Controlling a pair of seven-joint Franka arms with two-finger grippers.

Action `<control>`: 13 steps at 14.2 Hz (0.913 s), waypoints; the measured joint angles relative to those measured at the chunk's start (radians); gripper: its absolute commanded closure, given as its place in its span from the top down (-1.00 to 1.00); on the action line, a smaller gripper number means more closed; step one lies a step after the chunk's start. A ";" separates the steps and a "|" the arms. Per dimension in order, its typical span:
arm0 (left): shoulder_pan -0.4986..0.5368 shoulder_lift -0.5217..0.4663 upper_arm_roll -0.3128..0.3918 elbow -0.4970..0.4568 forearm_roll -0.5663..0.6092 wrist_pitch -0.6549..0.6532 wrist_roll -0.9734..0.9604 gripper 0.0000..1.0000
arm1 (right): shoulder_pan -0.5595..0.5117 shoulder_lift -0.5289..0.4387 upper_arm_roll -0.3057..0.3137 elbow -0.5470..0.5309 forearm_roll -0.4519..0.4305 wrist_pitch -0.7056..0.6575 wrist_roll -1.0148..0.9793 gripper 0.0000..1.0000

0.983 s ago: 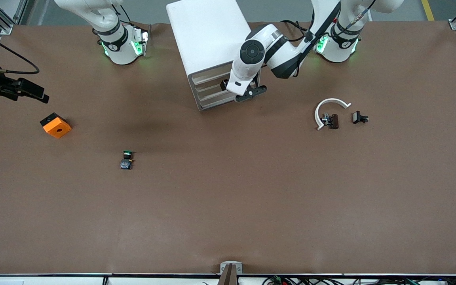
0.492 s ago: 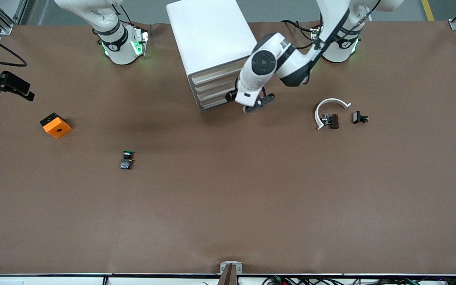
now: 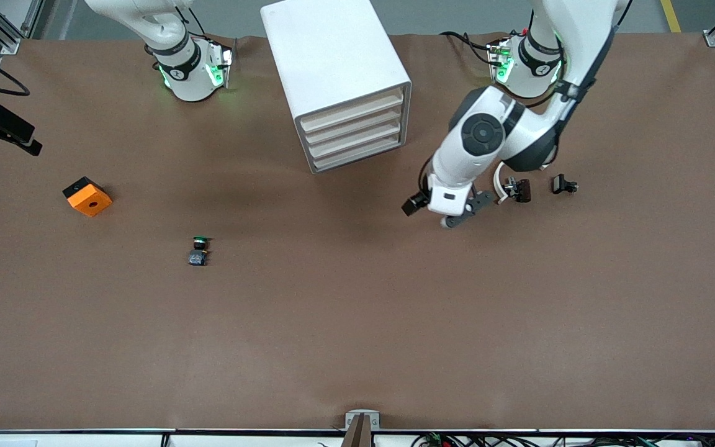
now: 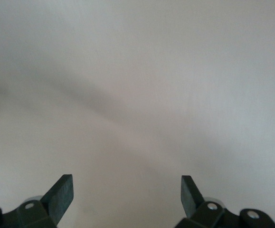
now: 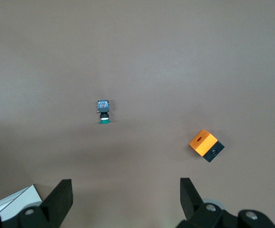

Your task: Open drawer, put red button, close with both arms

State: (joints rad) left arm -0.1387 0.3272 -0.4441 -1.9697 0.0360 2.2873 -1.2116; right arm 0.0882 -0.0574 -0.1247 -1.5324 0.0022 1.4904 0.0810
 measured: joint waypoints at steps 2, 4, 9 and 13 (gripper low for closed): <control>0.065 -0.002 0.000 0.034 0.076 -0.016 0.002 1.00 | 0.000 0.000 0.000 0.004 0.000 0.000 0.000 1.00; 0.128 -0.005 0.000 0.068 0.134 -0.029 0.049 1.00 | -0.001 0.000 -0.001 0.006 0.000 0.000 0.000 1.00; 0.255 -0.009 0.000 0.183 0.149 -0.120 0.316 1.00 | -0.001 0.000 -0.001 0.006 0.000 0.000 0.000 1.00; 0.329 -0.027 0.000 0.236 0.150 -0.201 0.414 1.00 | -0.001 0.000 -0.001 0.006 0.000 -0.001 0.000 1.00</control>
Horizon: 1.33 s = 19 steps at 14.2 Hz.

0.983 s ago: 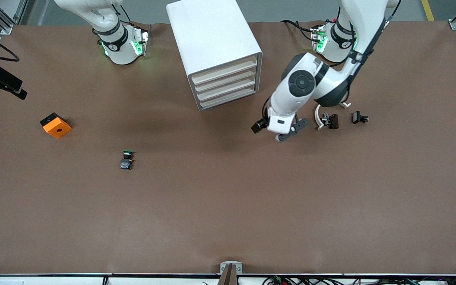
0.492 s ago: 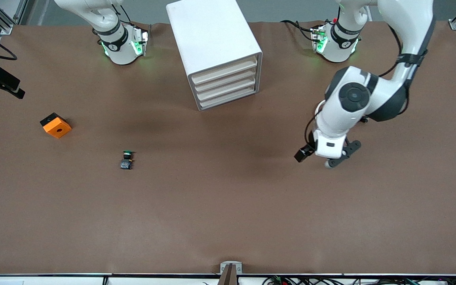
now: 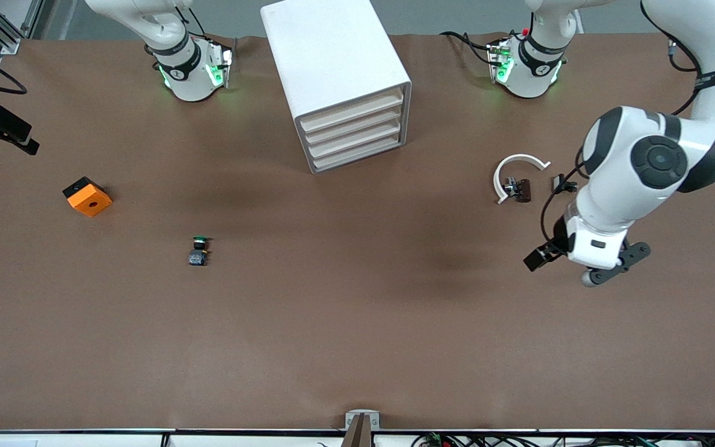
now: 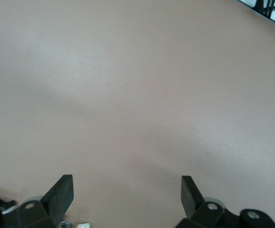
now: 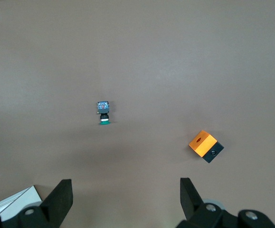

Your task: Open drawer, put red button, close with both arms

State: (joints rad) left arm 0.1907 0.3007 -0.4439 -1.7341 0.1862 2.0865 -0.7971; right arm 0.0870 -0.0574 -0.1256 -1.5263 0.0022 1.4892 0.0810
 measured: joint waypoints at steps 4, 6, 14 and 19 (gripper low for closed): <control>0.056 -0.033 -0.001 0.109 0.008 -0.198 0.167 1.00 | 0.000 0.000 0.000 0.000 0.000 -0.001 0.000 1.00; 0.097 -0.058 -0.001 0.131 0.008 -0.249 0.262 1.00 | 0.000 0.000 0.000 0.001 0.000 -0.001 0.000 1.00; -0.064 -0.265 0.334 0.129 -0.158 -0.452 0.624 1.00 | 0.000 0.000 0.000 0.003 0.000 -0.002 0.000 1.00; -0.089 -0.386 0.351 0.030 -0.201 -0.477 0.639 1.00 | 0.000 0.000 0.000 0.003 0.000 -0.003 0.000 1.00</control>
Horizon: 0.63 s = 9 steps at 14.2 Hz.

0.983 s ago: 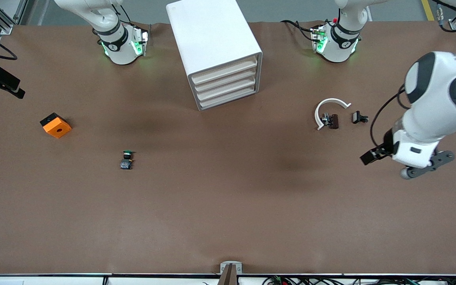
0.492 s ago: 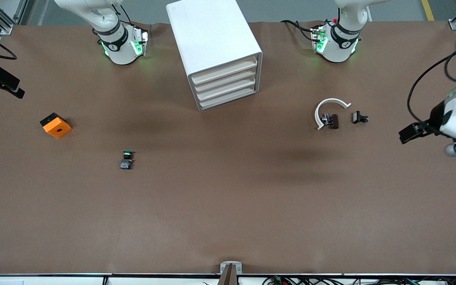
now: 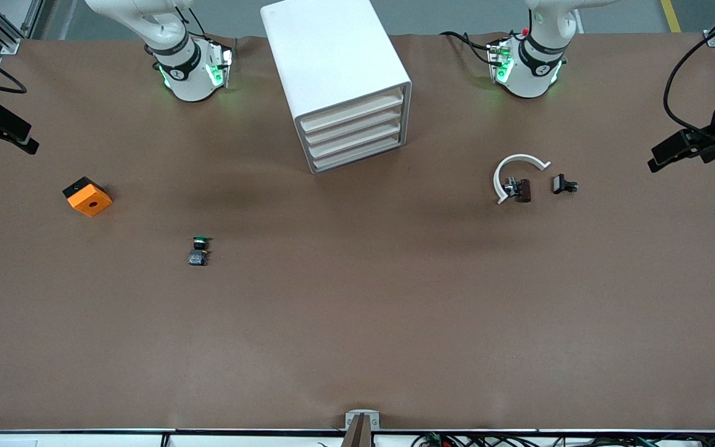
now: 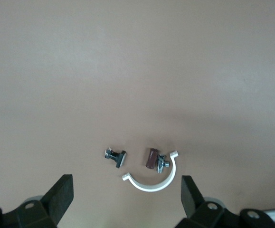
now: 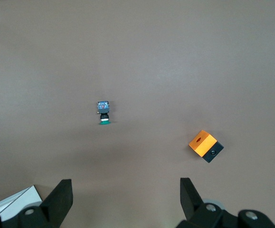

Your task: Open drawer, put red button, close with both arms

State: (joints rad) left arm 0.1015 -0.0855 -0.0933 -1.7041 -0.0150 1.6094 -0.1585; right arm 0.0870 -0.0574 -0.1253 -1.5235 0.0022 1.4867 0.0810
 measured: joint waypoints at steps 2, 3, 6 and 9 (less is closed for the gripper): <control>-0.011 -0.038 -0.007 -0.033 -0.002 0.000 0.000 1.00 | 0.000 0.000 0.000 0.000 0.000 0.000 0.000 1.00; -0.016 -0.050 -0.009 -0.041 -0.002 0.000 0.000 1.00 | 0.000 0.000 0.000 0.000 0.000 0.000 0.000 1.00; -0.020 -0.065 -0.012 -0.044 -0.002 -0.003 0.000 1.00 | 0.000 0.000 0.000 0.000 0.000 0.000 0.000 1.00; -0.017 -0.066 -0.012 -0.028 -0.002 -0.050 0.000 1.00 | 0.000 0.000 0.000 0.000 0.000 0.000 0.000 1.00</control>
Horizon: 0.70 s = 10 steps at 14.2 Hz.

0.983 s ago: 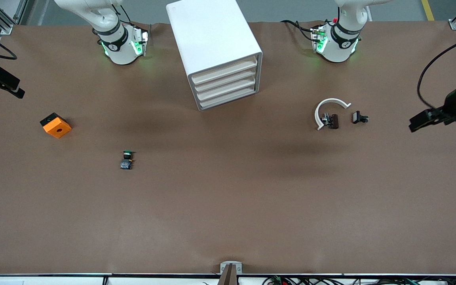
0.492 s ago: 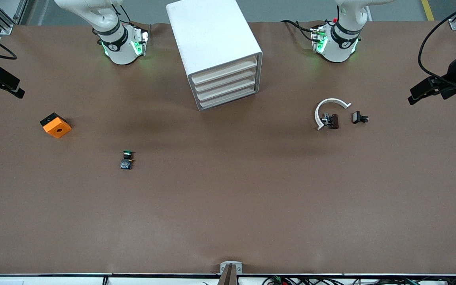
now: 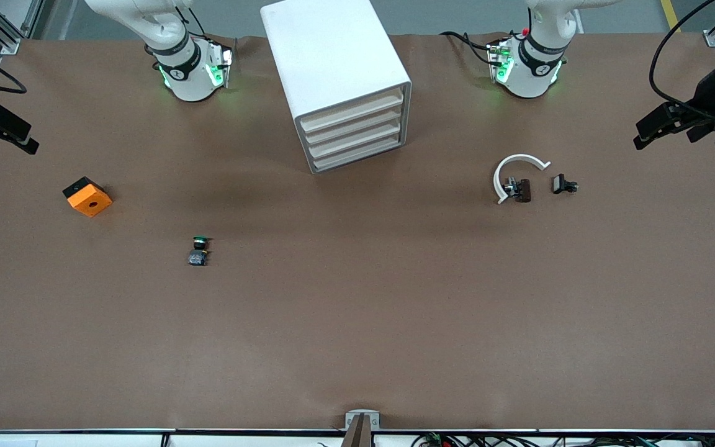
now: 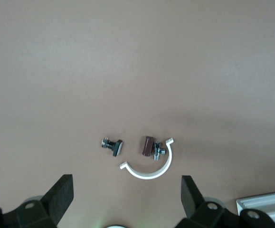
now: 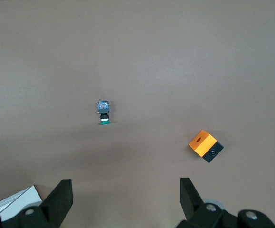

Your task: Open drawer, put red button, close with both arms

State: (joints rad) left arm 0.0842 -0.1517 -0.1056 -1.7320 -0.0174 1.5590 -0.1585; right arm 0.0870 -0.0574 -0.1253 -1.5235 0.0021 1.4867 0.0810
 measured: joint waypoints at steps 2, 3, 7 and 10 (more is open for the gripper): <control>0.000 0.000 0.000 0.006 0.006 -0.018 0.000 1.00 | 0.000 0.000 0.000 0.000 0.000 0.000 0.000 1.00; -0.001 -0.001 -0.002 0.007 0.014 -0.021 0.002 1.00 | 0.000 0.000 0.000 0.000 0.000 0.000 0.000 1.00; -0.002 -0.002 -0.036 0.009 0.044 -0.022 0.006 1.00 | 0.000 0.000 0.000 0.000 -0.001 0.000 0.000 1.00; 0.000 -0.002 -0.038 0.009 0.044 -0.022 0.043 1.00 | 0.000 0.000 0.000 0.000 -0.002 0.000 0.000 1.00</control>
State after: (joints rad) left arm 0.0839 -0.1540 -0.1431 -1.7225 0.0270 1.5374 -0.1151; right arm 0.0870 -0.0574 -0.1257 -1.5235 0.0003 1.4865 0.0810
